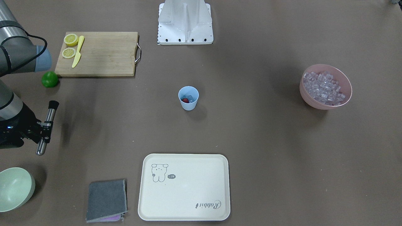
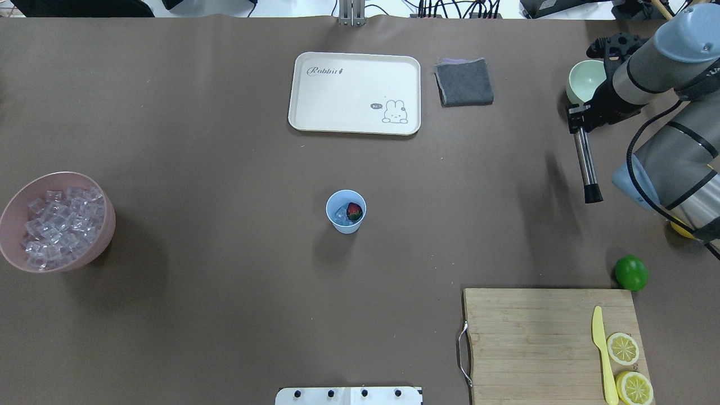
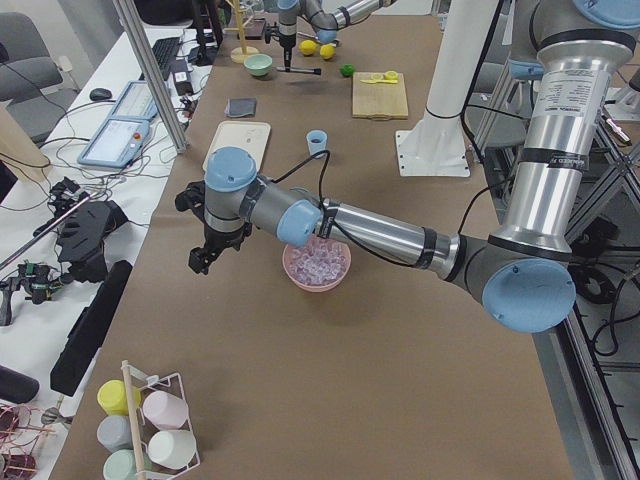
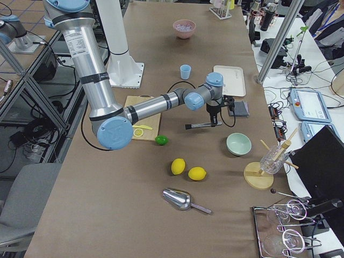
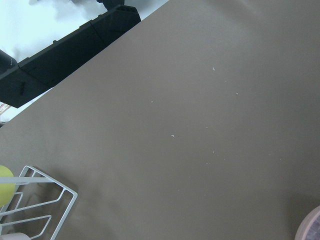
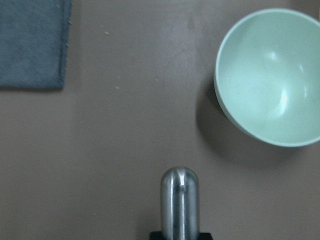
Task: Mash ice and strawberries in cup
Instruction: 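Lift the metal pestle upright with the right gripper and carry it over the cup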
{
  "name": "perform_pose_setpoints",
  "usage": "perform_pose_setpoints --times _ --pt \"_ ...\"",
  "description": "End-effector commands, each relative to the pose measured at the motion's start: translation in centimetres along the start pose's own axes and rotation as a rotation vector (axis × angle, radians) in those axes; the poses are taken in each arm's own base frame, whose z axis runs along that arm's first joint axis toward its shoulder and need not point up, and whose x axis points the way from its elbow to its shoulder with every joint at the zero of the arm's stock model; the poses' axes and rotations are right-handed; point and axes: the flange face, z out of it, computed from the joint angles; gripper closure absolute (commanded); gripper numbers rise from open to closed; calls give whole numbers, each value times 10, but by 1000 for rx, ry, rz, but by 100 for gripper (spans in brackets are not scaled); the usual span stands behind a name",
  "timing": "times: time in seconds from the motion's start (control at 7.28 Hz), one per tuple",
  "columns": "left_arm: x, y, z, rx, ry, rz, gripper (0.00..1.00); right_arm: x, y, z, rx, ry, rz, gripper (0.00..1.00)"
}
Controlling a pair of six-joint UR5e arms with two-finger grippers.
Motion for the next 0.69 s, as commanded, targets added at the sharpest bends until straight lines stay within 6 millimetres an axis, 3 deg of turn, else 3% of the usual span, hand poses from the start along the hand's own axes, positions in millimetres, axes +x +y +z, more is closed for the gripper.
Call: perform_pose_setpoints --times 0.0,0.14,0.27,0.55 --pt "3 3 -2 0 3 -1 3 -40 -3 -73 174 -29 -68 100" --pt "-9 15 14 -31 9 -29 3 -56 0 -110 270 -40 -95 100" --pt "-19 25 26 -58 16 -57 3 -68 3 -133 340 -46 -101 100" --pt "-31 37 42 -88 20 -206 3 -105 0 -153 463 -83 -148 100"
